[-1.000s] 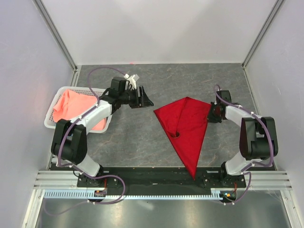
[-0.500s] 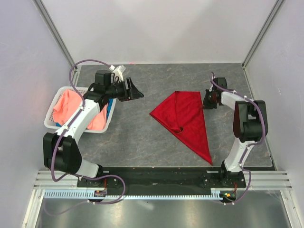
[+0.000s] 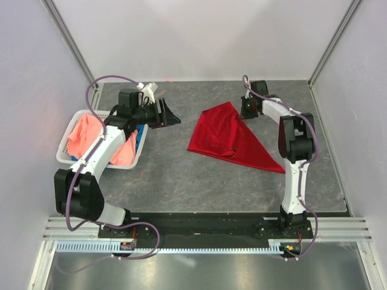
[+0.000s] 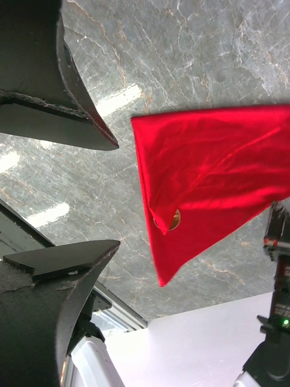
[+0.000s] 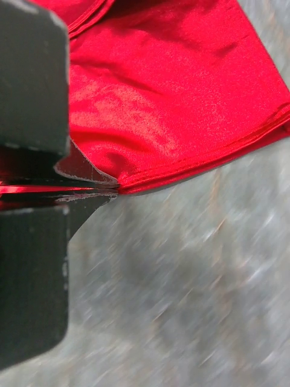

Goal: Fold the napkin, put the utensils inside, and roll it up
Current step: Fold the napkin

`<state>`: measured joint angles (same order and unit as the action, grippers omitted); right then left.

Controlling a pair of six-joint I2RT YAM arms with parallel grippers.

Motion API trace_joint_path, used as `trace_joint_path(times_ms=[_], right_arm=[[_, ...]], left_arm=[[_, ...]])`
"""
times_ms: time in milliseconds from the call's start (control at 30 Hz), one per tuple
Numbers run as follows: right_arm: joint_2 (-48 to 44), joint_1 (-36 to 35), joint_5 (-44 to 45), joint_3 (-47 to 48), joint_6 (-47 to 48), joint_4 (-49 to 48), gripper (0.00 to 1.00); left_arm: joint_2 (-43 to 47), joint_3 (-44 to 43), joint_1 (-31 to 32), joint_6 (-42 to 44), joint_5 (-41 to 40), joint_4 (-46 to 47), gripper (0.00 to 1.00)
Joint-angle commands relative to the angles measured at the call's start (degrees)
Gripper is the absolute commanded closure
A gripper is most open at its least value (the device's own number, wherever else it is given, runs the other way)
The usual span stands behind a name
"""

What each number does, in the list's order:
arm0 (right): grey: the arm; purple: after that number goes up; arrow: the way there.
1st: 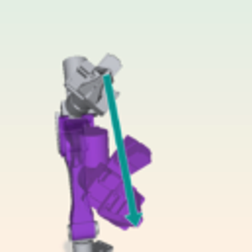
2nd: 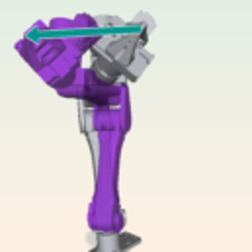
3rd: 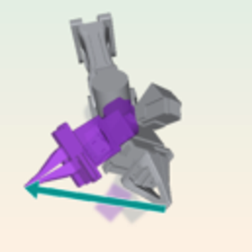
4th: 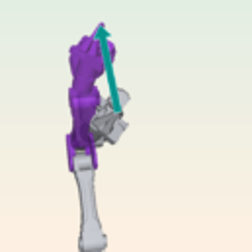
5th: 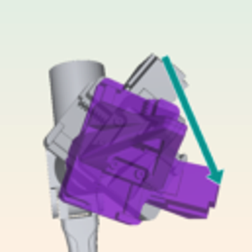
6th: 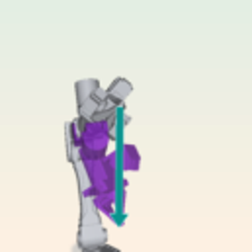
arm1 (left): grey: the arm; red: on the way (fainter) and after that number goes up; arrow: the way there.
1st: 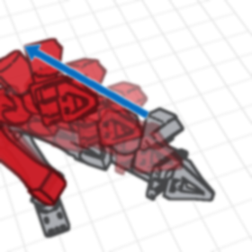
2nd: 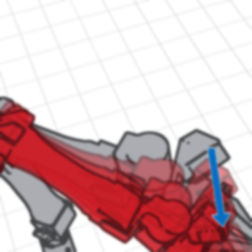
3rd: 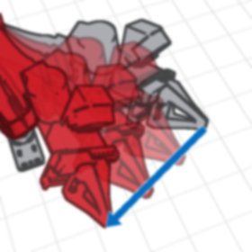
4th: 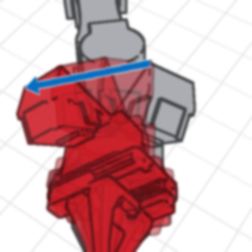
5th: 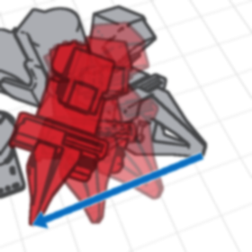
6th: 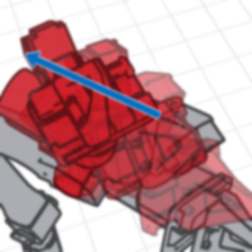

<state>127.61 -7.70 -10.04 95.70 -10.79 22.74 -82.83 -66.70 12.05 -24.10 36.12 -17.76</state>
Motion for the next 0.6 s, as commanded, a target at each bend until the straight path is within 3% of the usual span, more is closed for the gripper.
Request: trace_joint_path(times_ms=[0,100,200,233,333,433,533,567], right_arm=[[7.99,-3.63,0.29,4.93,2.52,4.77,0.98],[9.14,-4.25,0.02,8.0,2.17,5.12,0.96],[7.14,-4.42,0.02,10.55,0.95,5.73,0.74],[5.73,-4.34,0.81,10.91,0.51,5.91,0.58],[-3.13,-3.99,5.11,10.21,-1.42,6.0,0.42],[-14.38,-2.15,11.43,6.27,-5.2,6.0,0.35],[-25.72,2.07,11.98,-4.0,-12.31,6.0,0.34],[-28.36,3.3,11.02,-11.34,-15.11,5.82,0.34]], left_arm=[[0.3,-2.38,-0.63,2.65,0.71,-0.61,0.32],[0.3,-3.0,-0.63,2.83,0.09,-1.14,0.32],[-0.31,-4.75,-0.63,2.48,-0.26,-1.66,0.31],[-0.58,-5.8,-0.63,2.22,-0.35,-1.84,0.31],[-1.55,-7.39,-0.63,2.3,-1.49,-2.28,0.3],[-1.55,-6.96,-0.63,3.09,-2.8,-2.81,0.29],[-0.67,-5.21,-0.72,4.06,-5.09,-2.98,0.29],[-0.58,-5.02,-0.72,4.41,-5.44,-3.24,0.29]])
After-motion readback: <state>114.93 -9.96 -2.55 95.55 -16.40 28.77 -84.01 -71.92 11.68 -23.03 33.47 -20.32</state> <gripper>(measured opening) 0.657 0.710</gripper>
